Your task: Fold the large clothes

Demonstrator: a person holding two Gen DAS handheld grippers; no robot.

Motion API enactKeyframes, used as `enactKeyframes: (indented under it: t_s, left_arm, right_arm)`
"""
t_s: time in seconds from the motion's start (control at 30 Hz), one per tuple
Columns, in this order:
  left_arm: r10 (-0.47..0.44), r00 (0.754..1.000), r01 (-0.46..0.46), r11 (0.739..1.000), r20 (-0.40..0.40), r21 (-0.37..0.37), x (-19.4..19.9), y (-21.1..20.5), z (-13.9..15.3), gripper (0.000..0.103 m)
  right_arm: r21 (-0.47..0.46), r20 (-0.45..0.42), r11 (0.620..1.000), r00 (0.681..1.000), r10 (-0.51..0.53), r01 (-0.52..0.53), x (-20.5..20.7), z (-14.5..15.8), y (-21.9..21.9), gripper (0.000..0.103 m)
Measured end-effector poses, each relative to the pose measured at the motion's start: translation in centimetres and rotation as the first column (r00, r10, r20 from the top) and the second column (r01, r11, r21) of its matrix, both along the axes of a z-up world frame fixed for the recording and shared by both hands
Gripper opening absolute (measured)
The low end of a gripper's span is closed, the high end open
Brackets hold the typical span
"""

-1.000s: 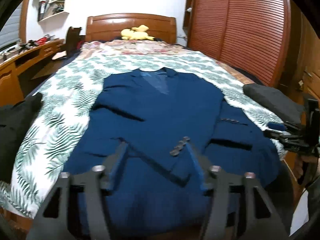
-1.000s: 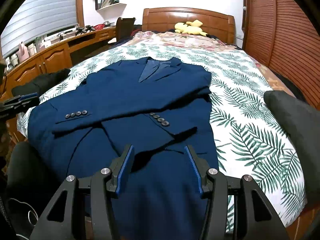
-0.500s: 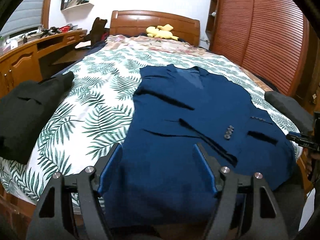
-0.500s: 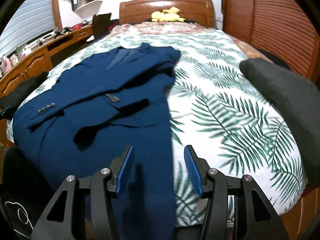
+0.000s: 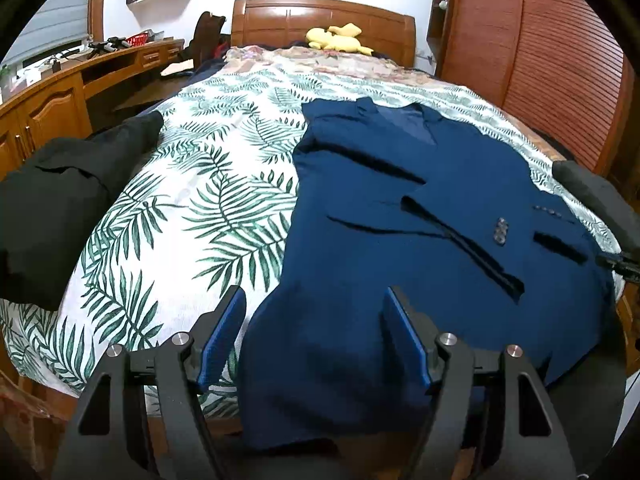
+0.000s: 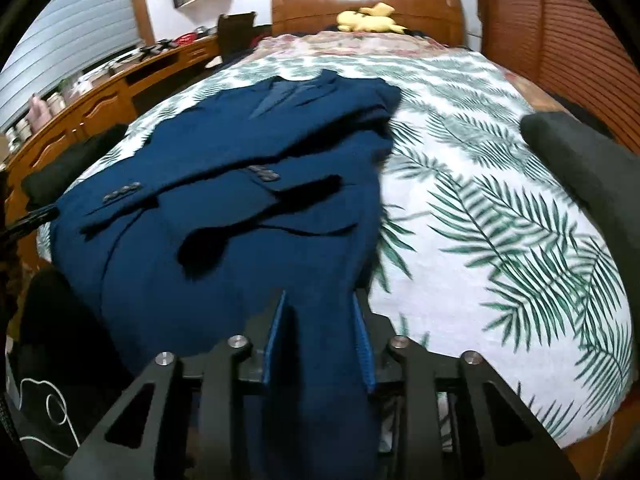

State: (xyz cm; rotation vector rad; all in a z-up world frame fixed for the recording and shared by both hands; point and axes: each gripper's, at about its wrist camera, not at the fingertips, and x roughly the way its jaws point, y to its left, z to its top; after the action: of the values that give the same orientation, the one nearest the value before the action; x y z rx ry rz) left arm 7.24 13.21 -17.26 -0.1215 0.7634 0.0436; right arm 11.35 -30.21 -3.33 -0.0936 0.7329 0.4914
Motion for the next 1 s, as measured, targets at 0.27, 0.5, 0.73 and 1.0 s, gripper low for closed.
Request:
enactKeyframes:
  t_s: [0.27, 0.5, 0.73, 1.0]
  left_arm:
    - [0.001, 0.999, -0.002, 1.000, -0.041, -0.008, -0.2, 0.7, -1.1, 0.072]
    - [-0.013, 1.000, 0.012, 0.999, -0.016, -0.050, -0.8, 1.1, -1.1, 0.057]
    - [-0.026, 1.000, 0.025, 0.997, -0.016, -0.078, -0.8, 1.3, -1.3, 0.048]
    - [-0.030, 0.999, 0.027, 0.998, -0.033, -0.064, -0.6, 1.0, -1.2, 0.048]
  right_arm:
    - [-0.042, -0.002, 0.999, 1.000, -0.024, 0.024, 0.1, -0.6, 0.1, 0.031]
    - [-0.035, -0.023, 0.999, 1.000, -0.020, 0.019, 0.5, -1.1, 0.0, 0.031]
    - [-0.048, -0.010, 0.999, 1.000, -0.008, 0.008, 0.8, -1.2, -0.1, 0.023]
    - [-0.060, -0.014, 0.998, 1.000, 0.004, -0.005, 1.4, -1.3, 0.1, 0.019]
